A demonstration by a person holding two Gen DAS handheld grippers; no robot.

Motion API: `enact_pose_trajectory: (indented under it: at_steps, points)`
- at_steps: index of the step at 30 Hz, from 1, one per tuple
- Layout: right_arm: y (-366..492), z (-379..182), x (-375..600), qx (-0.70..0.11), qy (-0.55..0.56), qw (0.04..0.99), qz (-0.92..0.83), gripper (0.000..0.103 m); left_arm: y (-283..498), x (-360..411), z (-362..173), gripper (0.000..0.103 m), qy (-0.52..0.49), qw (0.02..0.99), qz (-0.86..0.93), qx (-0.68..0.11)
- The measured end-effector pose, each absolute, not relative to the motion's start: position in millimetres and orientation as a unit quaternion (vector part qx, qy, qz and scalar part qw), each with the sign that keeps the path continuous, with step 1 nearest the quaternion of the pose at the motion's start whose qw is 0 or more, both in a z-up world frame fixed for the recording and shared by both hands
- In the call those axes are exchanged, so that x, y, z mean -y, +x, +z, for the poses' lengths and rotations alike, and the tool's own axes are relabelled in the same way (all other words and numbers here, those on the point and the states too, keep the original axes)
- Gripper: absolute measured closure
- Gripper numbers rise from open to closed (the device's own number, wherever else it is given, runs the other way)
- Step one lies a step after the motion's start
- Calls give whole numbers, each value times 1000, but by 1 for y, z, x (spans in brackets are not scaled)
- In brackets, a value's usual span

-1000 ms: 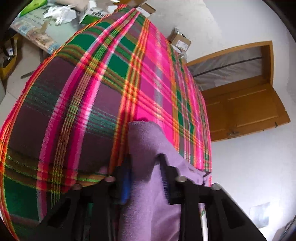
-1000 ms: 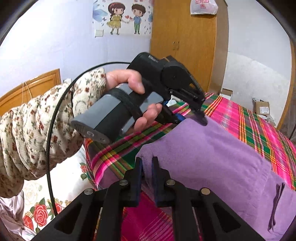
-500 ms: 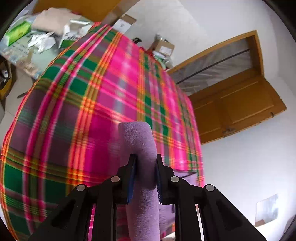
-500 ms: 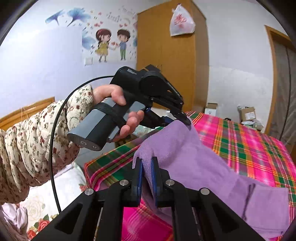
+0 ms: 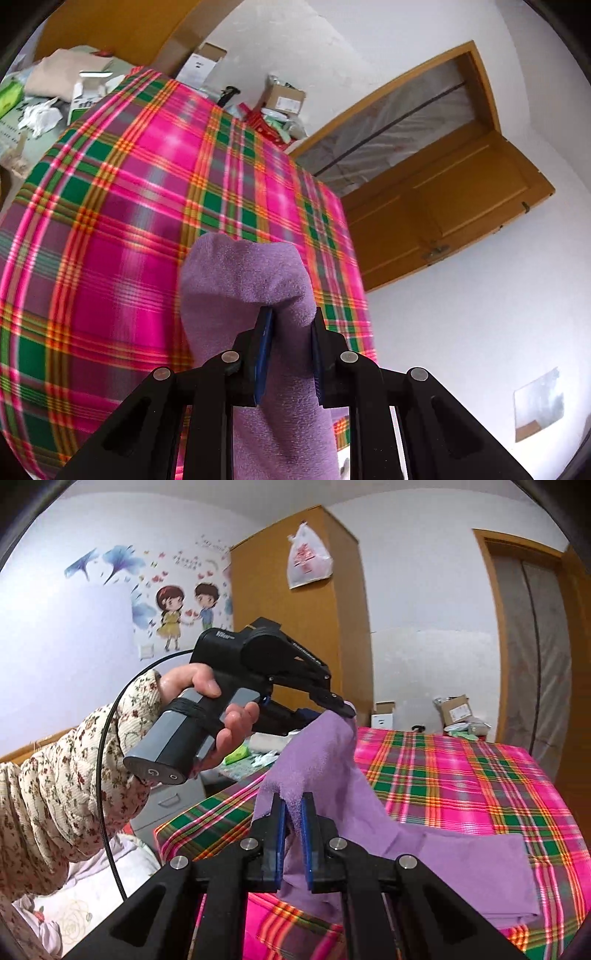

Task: Fold clothes
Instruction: 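Pinch the purple cloth edge with the left gripper while the right gripper pinches and lifts it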

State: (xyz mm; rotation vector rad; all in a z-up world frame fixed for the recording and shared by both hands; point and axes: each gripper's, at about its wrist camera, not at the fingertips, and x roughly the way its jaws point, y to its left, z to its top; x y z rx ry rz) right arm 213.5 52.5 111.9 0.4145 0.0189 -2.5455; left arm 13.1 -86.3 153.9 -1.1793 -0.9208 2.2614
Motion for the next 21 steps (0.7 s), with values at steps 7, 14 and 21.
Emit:
enact_pose_trajectory:
  at_steps: [7,14,21]
  points:
    - [217,119,-91,23,139,254,-957,95,7,43,166,84,-423,229,819,313]
    - [214,116,-135,58,145,223,-962,95,-7,-2,166,84,-436,242,814,299]
    - [207,108,-171,91,155,195,-964,95,-28,-44,159,84,-454,255,806,282]
